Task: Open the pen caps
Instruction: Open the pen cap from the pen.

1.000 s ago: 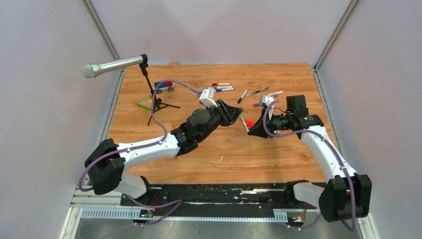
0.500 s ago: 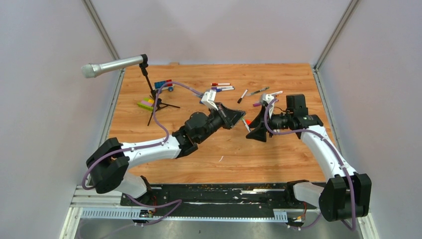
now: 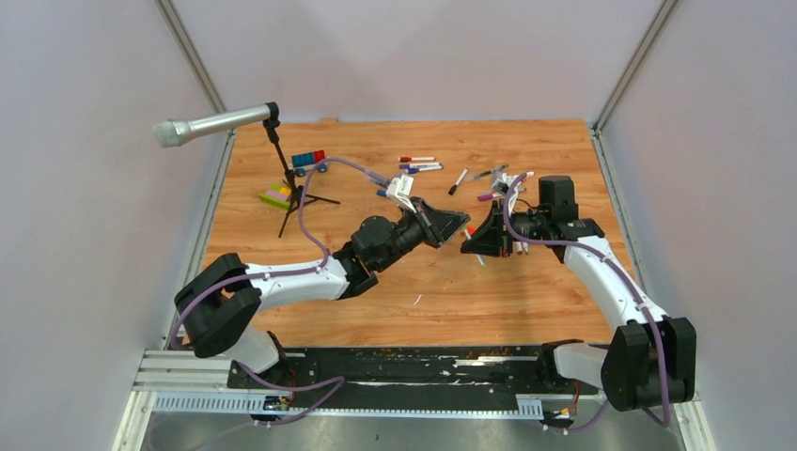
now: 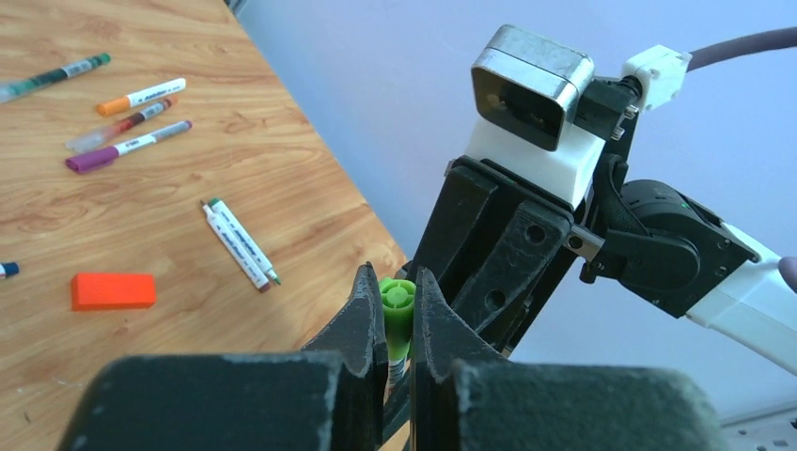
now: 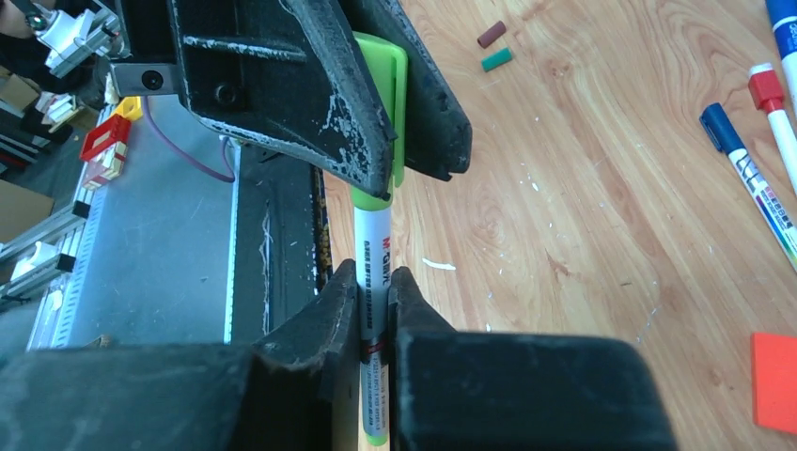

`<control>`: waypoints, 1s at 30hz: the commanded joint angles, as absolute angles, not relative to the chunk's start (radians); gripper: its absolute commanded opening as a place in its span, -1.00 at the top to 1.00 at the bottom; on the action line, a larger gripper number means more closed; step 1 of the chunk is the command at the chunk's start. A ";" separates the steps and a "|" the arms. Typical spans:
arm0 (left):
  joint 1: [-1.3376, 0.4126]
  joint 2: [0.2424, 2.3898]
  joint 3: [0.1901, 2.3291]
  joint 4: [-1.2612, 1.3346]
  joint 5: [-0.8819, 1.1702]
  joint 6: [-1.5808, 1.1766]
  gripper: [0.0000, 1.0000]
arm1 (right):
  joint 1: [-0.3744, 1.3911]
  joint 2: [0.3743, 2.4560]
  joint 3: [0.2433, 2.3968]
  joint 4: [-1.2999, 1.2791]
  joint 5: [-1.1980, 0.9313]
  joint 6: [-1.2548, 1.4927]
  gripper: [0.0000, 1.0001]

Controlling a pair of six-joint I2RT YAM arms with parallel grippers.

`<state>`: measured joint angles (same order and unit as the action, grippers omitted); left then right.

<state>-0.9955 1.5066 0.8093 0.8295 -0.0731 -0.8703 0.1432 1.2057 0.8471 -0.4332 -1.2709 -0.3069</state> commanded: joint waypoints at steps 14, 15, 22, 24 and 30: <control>-0.726 1.330 0.870 1.013 -0.262 -0.732 1.00 | 0.210 1.289 0.901 -0.571 -1.247 -0.476 1.00; -0.725 1.322 0.861 1.012 -0.249 -0.732 1.00 | 0.210 1.286 0.903 -0.570 -1.235 -0.479 1.00; -0.724 1.244 0.751 0.902 -0.112 -0.754 1.00 | 0.192 1.237 0.924 -0.635 -1.089 -0.614 1.00; -0.724 1.193 0.709 0.829 -0.081 -0.744 1.00 | 0.173 1.217 0.924 -0.638 -1.049 -0.623 1.00; -0.725 1.018 0.622 0.531 -0.013 -0.685 1.00 | 0.082 1.204 0.916 -0.582 -0.914 -0.572 1.00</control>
<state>-0.7204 1.1355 0.6456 0.7223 -0.0803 -0.7494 0.1326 1.2186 0.8856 -0.6281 -1.0233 -0.5694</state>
